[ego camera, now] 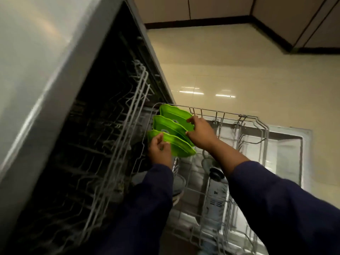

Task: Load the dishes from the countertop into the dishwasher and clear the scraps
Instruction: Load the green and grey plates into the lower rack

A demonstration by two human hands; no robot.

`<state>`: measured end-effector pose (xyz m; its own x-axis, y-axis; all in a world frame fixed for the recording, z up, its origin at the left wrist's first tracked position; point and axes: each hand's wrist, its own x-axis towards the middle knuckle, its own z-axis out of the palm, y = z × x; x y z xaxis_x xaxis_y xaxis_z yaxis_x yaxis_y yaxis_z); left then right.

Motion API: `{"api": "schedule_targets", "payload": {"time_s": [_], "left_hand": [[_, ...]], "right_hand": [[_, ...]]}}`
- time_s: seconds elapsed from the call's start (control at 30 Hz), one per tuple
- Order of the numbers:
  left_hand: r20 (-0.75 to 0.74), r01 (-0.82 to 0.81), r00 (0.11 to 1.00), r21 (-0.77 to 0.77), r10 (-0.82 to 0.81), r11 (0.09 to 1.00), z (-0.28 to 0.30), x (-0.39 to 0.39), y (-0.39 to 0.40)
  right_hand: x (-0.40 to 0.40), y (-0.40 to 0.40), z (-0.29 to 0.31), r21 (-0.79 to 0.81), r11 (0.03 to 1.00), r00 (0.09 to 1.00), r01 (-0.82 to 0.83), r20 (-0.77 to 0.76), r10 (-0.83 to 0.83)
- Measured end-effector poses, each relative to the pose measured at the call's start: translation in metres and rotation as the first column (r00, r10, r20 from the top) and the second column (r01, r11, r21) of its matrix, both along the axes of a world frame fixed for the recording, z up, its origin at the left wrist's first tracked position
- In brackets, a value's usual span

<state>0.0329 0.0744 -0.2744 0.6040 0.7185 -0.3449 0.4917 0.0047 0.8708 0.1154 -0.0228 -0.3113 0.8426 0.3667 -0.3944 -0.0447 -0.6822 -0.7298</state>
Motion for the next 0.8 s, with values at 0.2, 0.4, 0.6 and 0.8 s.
{"api": "schedule_targets", "payload": {"time_s": [0.2, 0.4, 0.6, 0.8], "left_hand": [[-0.041, 0.032, 0.999, -0.077, -0.035, 0.997, 0.132, -0.084, -0.040], [0.094, -0.018, 0.996, 0.100, 0.009, 0.995, 0.255, -0.155, -0.026], [0.225, -0.161, 0.970, 0.285, 0.098, 0.945, 0.355, -0.253, 0.032], [0.308, -0.437, 0.885, 0.295, 0.348, 0.850, 0.404, -0.438, 0.110]], "right_hand": [[-0.091, -0.016, 0.143, 0.158, 0.987, 1.000, -0.010, -0.015, 0.013], [-0.154, 0.017, 0.291, 0.347, 0.932, 0.991, -0.109, 0.106, 0.076], [-0.233, 0.089, 0.399, 0.452, 0.817, 0.933, -0.358, 0.209, 0.294], [-0.395, 0.185, 0.460, 0.566, 0.644, 0.847, -0.515, 0.218, 0.485]]}}
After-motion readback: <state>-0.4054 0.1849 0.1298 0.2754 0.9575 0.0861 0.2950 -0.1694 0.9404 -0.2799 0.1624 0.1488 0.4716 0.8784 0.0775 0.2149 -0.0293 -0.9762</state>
